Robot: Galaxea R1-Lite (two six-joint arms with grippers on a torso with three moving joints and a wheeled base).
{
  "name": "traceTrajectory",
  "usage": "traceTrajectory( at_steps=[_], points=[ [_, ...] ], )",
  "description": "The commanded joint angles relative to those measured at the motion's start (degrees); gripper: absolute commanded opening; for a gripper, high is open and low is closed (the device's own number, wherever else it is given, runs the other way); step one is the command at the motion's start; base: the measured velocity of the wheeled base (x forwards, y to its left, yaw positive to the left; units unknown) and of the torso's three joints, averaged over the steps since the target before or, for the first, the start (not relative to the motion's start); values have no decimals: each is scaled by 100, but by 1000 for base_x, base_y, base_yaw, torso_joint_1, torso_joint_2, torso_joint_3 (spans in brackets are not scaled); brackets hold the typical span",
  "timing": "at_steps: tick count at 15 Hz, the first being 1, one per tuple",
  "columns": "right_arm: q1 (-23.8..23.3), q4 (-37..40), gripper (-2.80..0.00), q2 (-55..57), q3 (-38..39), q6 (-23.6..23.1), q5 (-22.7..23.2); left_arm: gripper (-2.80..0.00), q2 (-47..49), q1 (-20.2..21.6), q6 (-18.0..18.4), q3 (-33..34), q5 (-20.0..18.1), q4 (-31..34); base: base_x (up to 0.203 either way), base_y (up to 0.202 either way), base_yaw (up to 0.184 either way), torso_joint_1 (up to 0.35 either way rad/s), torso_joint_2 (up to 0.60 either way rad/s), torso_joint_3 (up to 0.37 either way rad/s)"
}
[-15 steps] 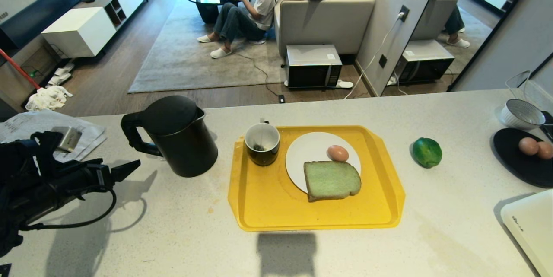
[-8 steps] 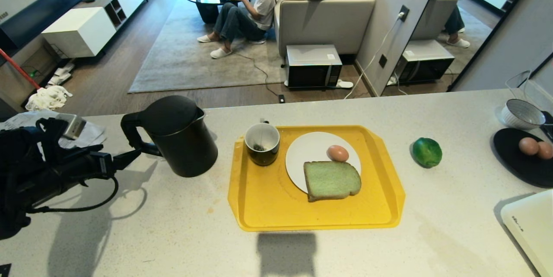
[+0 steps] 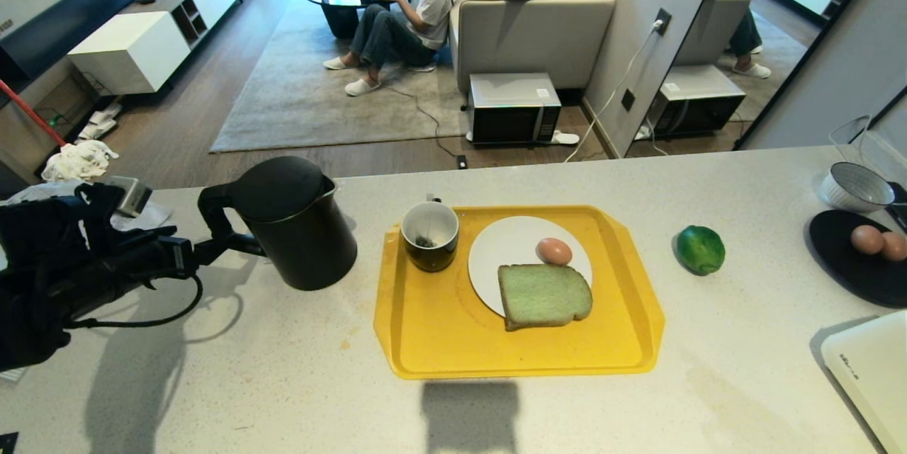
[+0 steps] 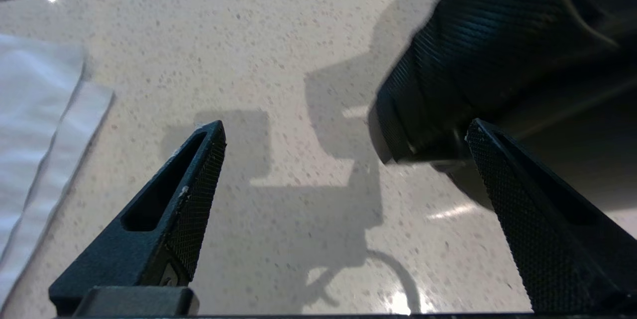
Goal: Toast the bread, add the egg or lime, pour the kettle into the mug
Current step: Pick up the kettle
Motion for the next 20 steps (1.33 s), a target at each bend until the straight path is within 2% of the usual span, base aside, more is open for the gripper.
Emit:
traceTrajectory(
  at_steps=[1, 10, 14, 20],
  points=[
    [0, -1, -280, 0, 9, -1, 3, 0, 276, -33, 1, -306, -14, -30, 0, 0, 0, 0, 0, 0],
    [0, -1, -280, -4, 9, -1, 3, 0, 876, -312, -32, -933, -5, -90, 0, 0, 0, 0, 0, 0],
    [-8, -1, -280, -4, 9, -1, 3, 0, 1045, -338, -39, -1317, -5, -93, 0, 0, 0, 0, 0, 0],
    [0, -1, -280, 5, 9, -1, 3, 0, 1122, -382, -4, -1533, -5, -99, 0, 0, 0, 0, 0, 0]
  ],
)
